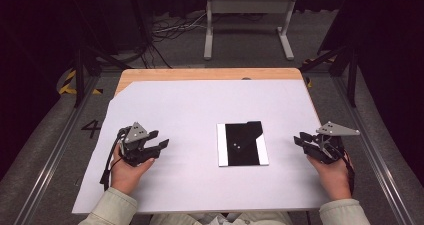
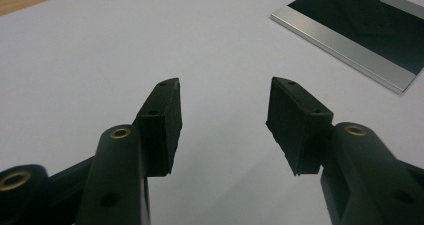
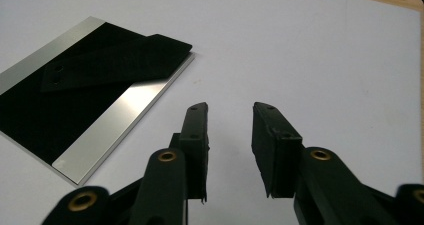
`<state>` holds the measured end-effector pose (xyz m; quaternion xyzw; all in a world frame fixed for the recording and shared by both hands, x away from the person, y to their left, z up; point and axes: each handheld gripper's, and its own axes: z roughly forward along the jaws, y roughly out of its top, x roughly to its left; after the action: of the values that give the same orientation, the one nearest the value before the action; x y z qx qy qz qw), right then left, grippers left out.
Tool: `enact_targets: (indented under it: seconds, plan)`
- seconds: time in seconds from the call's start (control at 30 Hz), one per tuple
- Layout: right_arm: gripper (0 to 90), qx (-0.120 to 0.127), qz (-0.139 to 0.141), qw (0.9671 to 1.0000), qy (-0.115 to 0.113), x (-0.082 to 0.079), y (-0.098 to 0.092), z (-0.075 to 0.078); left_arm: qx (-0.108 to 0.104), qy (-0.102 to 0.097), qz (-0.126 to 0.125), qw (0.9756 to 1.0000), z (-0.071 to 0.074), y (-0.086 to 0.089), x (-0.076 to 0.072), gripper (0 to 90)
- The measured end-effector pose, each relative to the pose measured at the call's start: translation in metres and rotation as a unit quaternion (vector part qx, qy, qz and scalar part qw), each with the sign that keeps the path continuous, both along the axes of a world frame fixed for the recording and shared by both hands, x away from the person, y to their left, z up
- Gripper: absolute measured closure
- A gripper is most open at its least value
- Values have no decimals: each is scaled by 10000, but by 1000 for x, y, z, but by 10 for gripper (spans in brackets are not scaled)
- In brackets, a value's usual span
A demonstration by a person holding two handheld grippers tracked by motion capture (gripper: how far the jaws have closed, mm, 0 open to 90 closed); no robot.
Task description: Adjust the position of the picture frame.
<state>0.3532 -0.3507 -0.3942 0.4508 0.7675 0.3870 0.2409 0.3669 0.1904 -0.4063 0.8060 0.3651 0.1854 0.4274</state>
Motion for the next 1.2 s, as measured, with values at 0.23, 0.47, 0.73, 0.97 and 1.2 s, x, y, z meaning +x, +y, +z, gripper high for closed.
enact_targets:
  seconds: [0.23, 0.47, 0.73, 0.97, 1.2]
  plan:
    - [771, -15, 87, 9999, 54, -2, 2, 2, -17, -12, -7, 10000, 1, 0, 1, 482]
    - [861, -73, 198, 9996, 197, -2, 8, 2, -36, 22, 8, 10000, 0, 1, 0, 482]
    - [876, 64, 596, 9966, 567, -1, 18, 6, -55, 25, -65, 10000, 0, 1, 0, 475]
    - [891, 3, 799, 9921, 965, 3, 31, 7, -31, 67, -38, 10000, -1, 3, 0, 474]
    - [897, -234, 895, 9850, 1458, 9, 46, 6, -34, 103, -22, 9999, -2, 2, 1, 473]
